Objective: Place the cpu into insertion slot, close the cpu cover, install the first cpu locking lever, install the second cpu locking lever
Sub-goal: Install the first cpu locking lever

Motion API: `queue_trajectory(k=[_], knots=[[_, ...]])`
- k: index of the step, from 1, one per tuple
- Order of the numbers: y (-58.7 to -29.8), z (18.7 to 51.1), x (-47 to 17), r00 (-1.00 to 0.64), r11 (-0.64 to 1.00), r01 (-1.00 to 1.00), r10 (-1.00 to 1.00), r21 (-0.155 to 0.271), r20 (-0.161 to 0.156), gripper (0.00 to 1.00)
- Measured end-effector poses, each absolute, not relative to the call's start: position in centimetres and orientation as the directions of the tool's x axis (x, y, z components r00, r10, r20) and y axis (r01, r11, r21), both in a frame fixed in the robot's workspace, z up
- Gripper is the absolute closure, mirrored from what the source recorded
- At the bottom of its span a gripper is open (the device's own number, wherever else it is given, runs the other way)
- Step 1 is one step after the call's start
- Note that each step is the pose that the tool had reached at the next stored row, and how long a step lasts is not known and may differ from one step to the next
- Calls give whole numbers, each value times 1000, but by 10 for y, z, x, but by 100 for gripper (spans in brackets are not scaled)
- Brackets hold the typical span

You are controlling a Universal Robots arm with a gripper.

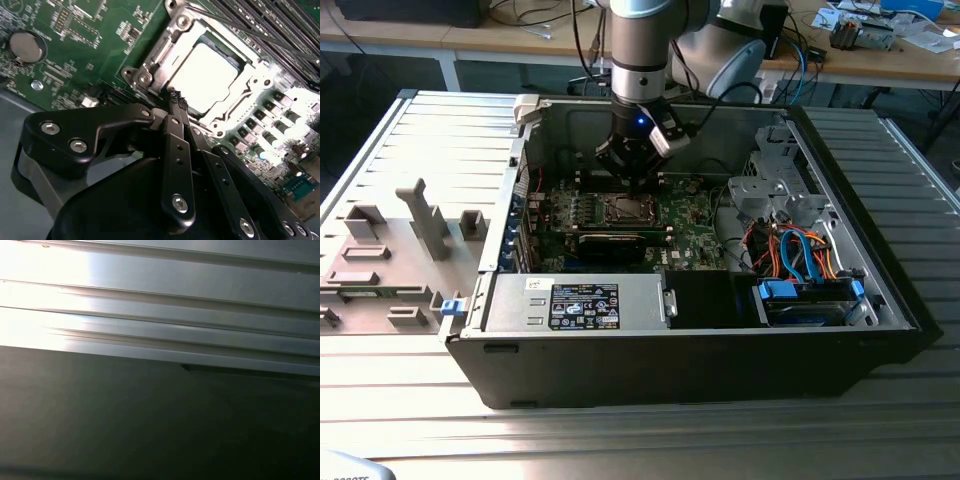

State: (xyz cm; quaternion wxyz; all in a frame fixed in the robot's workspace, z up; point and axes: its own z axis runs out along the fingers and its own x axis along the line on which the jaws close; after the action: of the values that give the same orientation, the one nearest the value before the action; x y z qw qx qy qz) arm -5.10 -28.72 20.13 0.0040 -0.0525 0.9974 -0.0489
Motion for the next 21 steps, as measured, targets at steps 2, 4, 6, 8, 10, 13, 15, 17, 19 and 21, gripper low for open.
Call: queue_trajectory(k=[2,4,6,8,10,13,15,17,19,21], knots=[[-287,201,-48,-994,990,-105,-106,-99,-3,89],[-287,201,-46,-994,989,-106,-107,-99,-3,89],[-287,201,-44,-994,989,-107,-108,-99,-3,89],[-287,201,-42,-994,989,-108,-109,-98,-3,89],[-287,201,-42,-994,989,-109,-109,-99,-3,89],[-286,201,-42,-994,989,-110,-110,-98,-3,89],[-286,201,-42,-994,989,-110,-111,-98,-3,89],[-286,202,-42,-994,989,-110,-111,-97,-3,89],[-285,204,-42,-994,989,-110,-111,-96,-4,89],[-285,209,-42,-994,989,-110,-111,-97,-3,89]])
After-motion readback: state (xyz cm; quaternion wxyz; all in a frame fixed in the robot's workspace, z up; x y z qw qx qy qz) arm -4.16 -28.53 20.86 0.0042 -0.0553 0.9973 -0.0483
